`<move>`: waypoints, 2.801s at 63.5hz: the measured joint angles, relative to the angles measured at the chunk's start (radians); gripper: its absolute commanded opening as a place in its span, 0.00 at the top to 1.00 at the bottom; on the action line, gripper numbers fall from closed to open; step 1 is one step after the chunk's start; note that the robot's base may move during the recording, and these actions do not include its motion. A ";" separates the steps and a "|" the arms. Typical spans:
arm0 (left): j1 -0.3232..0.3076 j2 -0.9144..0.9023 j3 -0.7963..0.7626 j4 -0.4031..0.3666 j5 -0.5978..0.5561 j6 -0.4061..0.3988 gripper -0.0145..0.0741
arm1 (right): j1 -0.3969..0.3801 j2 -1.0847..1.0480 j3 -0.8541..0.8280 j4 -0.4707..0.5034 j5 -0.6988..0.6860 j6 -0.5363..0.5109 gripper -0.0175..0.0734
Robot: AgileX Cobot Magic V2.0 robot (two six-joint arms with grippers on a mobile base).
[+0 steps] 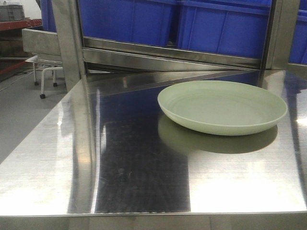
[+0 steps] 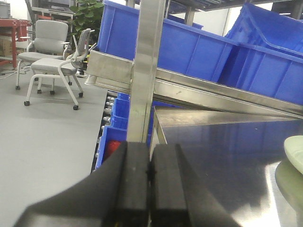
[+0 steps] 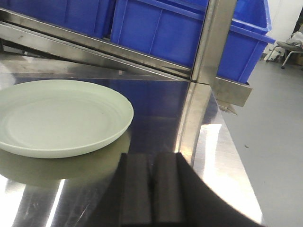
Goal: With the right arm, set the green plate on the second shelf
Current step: 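Move the right gripper toward the pale green plate's rim, then lower the right gripper and pinch the plate's rim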
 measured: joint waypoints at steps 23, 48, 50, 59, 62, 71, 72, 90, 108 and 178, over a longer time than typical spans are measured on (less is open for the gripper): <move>0.000 0.000 0.000 0.000 0.000 0.000 0.69 | 0.000 0.000 0.000 0.096 -0.213 0.048 0.75; 0.000 0.000 0.000 0.000 0.000 0.000 0.69 | 0.000 0.048 -0.128 0.130 -0.128 0.147 0.75; 0.000 0.000 0.000 0.000 0.000 0.000 0.69 | 0.000 0.068 -0.146 0.130 -0.126 0.149 0.75; 0.000 0.000 0.000 0.000 0.000 0.000 0.69 | 0.000 0.219 -0.276 0.130 -0.109 0.152 0.75; 0.000 0.000 0.000 0.000 0.000 0.000 0.69 | 0.000 0.283 -0.321 0.130 -0.093 0.153 0.75; 0.000 0.000 0.000 0.000 0.000 0.000 0.69 | 0.000 0.500 -0.450 0.130 0.003 0.153 0.75; 0.000 0.000 0.000 0.000 0.000 0.000 0.69 | 0.000 0.519 -0.467 0.130 0.011 0.153 0.75; 0.000 0.000 0.000 0.000 0.000 0.000 0.69 | 0.000 0.784 -0.579 0.154 0.003 0.153 0.75; 0.000 0.000 0.000 0.000 0.000 0.000 0.69 | 0.000 1.079 -0.770 0.151 0.109 0.153 0.73; 0.000 0.000 0.000 0.000 0.000 0.000 0.69 | 0.002 1.731 -1.243 0.160 0.524 0.117 0.46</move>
